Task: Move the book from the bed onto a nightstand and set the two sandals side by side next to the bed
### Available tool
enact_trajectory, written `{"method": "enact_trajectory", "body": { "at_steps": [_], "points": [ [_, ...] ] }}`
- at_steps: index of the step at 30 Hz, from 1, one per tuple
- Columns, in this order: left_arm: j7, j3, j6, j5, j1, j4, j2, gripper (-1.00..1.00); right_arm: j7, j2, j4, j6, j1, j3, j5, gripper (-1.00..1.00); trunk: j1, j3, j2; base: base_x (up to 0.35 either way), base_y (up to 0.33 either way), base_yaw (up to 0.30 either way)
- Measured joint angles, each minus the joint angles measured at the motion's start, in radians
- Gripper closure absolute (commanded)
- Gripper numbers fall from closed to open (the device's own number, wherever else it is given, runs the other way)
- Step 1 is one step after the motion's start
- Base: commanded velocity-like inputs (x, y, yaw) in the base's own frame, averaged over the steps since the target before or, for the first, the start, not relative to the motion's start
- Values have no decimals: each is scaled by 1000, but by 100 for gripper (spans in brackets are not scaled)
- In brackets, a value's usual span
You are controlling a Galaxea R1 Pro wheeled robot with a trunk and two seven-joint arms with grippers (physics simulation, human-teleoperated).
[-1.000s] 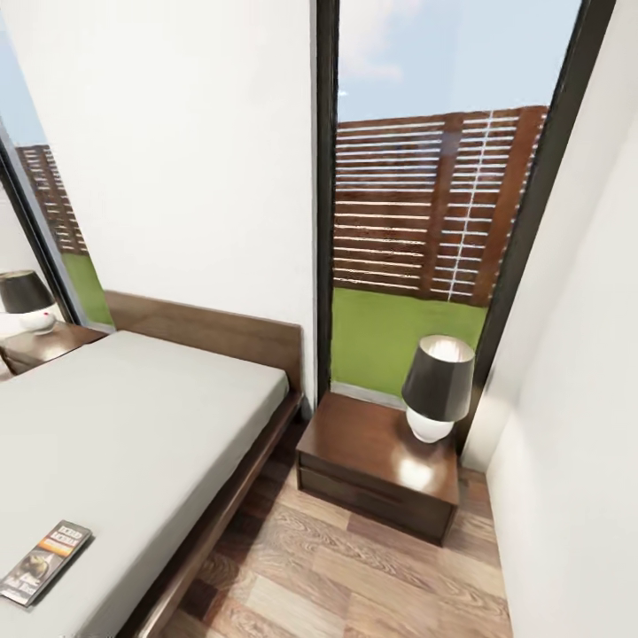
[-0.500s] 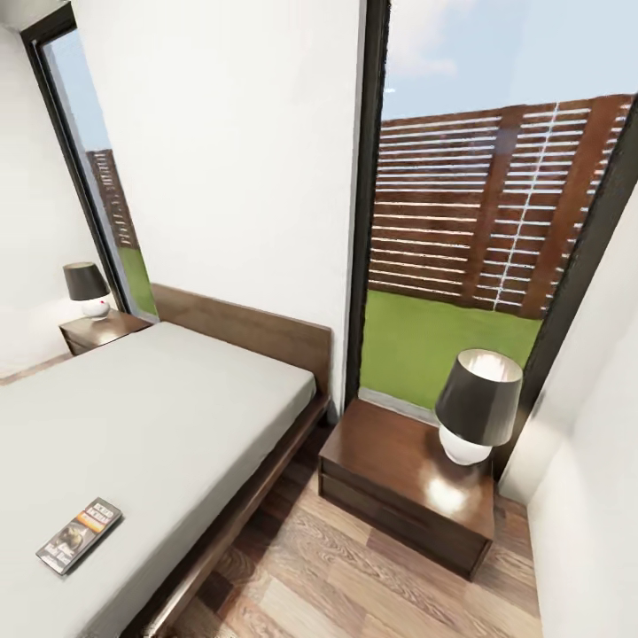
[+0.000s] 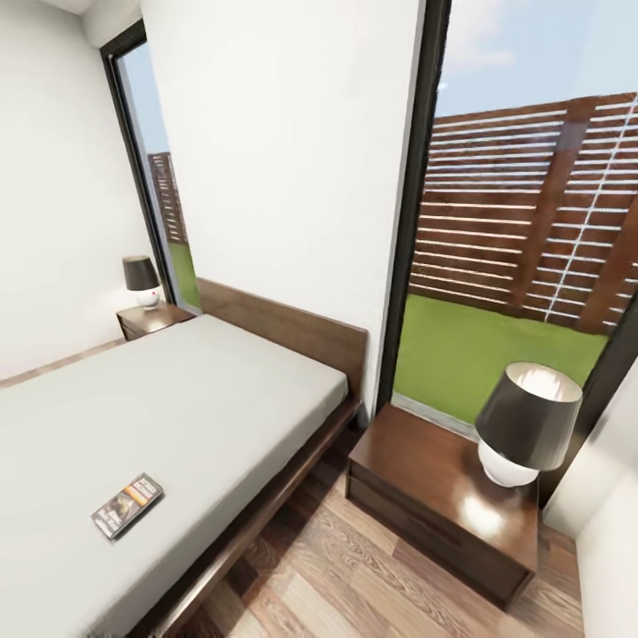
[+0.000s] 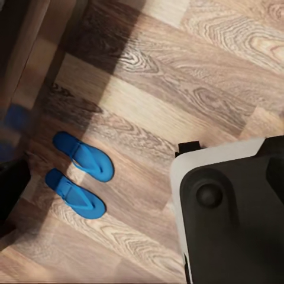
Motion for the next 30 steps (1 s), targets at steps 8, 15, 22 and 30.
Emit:
{"method": "enact_trajectory", "body": {
  "at_steps": [8,15,22,30],
  "points": [
    [0,0,0,0,0,0,-1,-100,0,0,0,0,0,0,0,-100,0,0,0,1,-4,290],
    [0,0,0,-1,0,0,-11,-100,0,0,1,0,0,0,0,-100,0,0,0,0,-121,291],
    [5,0,0,-2,0,1,-22,-100,0,0,1,0,0,0,0,-100,0,0,0,9,-249,291],
    [6,0,0,-2,0,1,-24,-100,0,0,1,0,0,0,0,-100,0,0,0,126,-220,291]
  ]
}}
